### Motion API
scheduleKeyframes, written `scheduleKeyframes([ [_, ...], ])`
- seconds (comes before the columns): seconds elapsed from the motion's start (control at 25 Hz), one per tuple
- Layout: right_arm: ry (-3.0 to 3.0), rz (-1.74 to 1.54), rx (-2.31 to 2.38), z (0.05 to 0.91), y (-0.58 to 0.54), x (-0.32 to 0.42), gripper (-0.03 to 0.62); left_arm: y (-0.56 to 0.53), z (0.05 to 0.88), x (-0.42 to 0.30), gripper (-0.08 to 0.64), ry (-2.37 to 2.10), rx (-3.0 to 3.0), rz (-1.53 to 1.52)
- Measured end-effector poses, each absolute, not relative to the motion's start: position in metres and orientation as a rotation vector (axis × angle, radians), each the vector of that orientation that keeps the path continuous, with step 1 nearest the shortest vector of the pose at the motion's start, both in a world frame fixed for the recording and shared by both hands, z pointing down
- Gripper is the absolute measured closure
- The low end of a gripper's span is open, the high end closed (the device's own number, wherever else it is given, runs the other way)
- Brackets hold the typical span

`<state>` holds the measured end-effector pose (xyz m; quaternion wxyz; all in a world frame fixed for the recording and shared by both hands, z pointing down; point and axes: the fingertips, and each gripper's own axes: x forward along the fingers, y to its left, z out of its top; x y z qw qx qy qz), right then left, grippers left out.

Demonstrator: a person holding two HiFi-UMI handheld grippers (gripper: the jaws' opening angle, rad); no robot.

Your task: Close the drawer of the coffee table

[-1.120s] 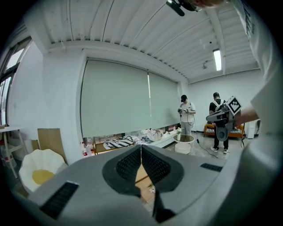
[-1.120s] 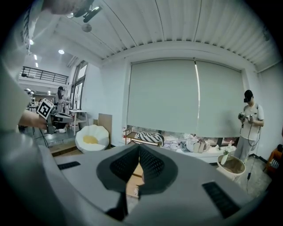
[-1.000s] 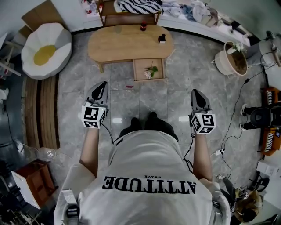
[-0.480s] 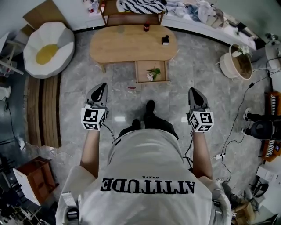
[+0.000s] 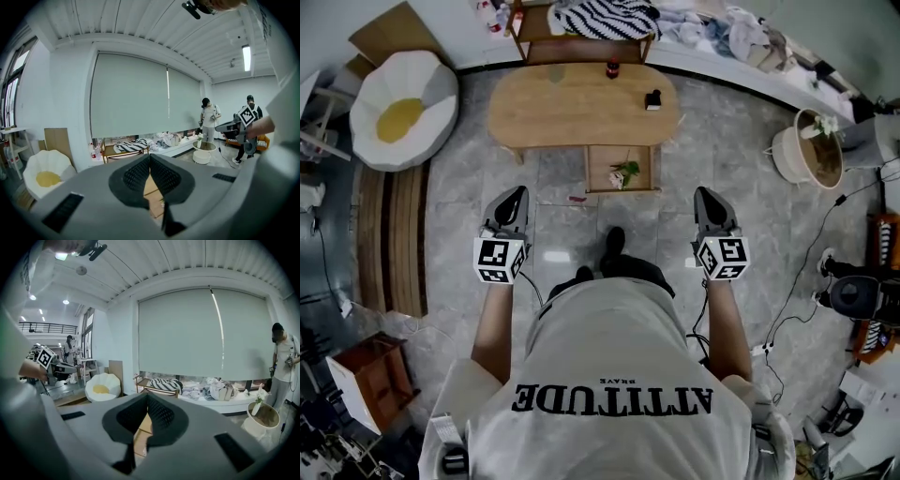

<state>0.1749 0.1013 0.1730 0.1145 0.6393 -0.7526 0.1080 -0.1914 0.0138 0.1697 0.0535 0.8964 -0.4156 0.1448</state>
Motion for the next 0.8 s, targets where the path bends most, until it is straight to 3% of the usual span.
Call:
scheduleKeyframes([
  [0.8,-2.329,0.39,1.734,0.213,0.012,0.241,0.572,-0.054,0.191,-0.108,0.538,-1.359,2.644,0.485],
])
